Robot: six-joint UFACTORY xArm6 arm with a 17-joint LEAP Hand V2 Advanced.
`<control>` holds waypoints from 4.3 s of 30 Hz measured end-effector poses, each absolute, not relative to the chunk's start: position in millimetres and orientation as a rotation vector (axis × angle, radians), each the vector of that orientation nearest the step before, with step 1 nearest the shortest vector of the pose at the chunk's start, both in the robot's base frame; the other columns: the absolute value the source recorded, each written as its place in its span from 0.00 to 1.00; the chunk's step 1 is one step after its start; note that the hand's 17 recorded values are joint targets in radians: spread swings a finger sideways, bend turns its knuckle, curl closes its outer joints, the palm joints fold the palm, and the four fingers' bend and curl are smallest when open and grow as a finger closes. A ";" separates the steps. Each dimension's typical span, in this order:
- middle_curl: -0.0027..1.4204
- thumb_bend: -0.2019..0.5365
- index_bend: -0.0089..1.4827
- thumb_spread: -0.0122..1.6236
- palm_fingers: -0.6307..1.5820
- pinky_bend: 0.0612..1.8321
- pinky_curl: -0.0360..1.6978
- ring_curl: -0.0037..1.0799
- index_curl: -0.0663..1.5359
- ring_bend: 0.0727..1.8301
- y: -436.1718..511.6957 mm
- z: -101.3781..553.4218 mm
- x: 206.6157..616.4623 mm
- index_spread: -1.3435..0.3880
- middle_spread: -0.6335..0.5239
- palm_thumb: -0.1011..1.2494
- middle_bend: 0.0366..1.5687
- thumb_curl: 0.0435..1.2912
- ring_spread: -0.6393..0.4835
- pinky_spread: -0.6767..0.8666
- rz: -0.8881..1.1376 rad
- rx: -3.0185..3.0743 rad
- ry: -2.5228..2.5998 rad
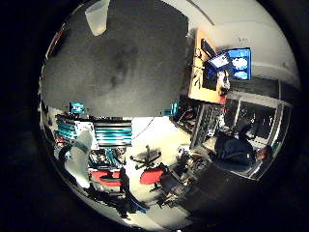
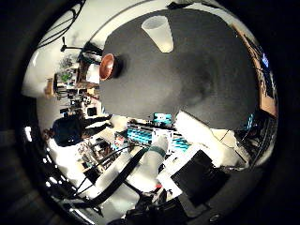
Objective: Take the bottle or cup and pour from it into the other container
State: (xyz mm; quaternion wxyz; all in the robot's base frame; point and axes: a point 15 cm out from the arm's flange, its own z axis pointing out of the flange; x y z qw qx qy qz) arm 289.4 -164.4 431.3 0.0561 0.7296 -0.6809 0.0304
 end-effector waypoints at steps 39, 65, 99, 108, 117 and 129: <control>0.23 0.23 0.10 0.68 0.34 0.20 0.21 0.23 0.20 0.13 -201.0 396.0 376.4 0.62 0.59 0.51 0.12 0.21 0.72 0.72 0.001 2.241 -2.359; 0.23 0.23 0.10 0.62 0.28 0.28 0.20 0.24 0.19 0.15 -226.1 337.6 487.2 0.66 0.71 0.38 0.10 0.19 0.76 0.73 -0.271 2.398 -3.037; 0.21 0.23 0.10 0.56 0.27 0.26 0.20 0.25 0.17 0.10 -164.9 222.9 489.1 0.65 0.75 0.37 0.10 0.20 0.77 0.72 -1.065 2.647 -3.061; 0.21 0.23 0.10 0.56 0.27 0.27 0.20 0.25 0.17 0.12 -149.1 218.6 497.9 0.65 0.75 0.39 0.10 0.21 0.75 0.72 -1.131 2.697 -3.047; 0.22 0.23 0.10 0.56 0.28 0.27 0.20 0.26 0.17 0.14 -125.4 224.8 509.8 0.65 0.74 0.39 0.10 0.20 0.75 0.72 -1.183 2.755 -2.998; 0.24 0.24 0.09 0.57 0.33 0.33 0.21 0.28 0.16 0.23 -87.1 217.6 519.0 0.68 0.73 0.42 0.15 0.21 0.73 0.72 -1.295 2.785 -2.887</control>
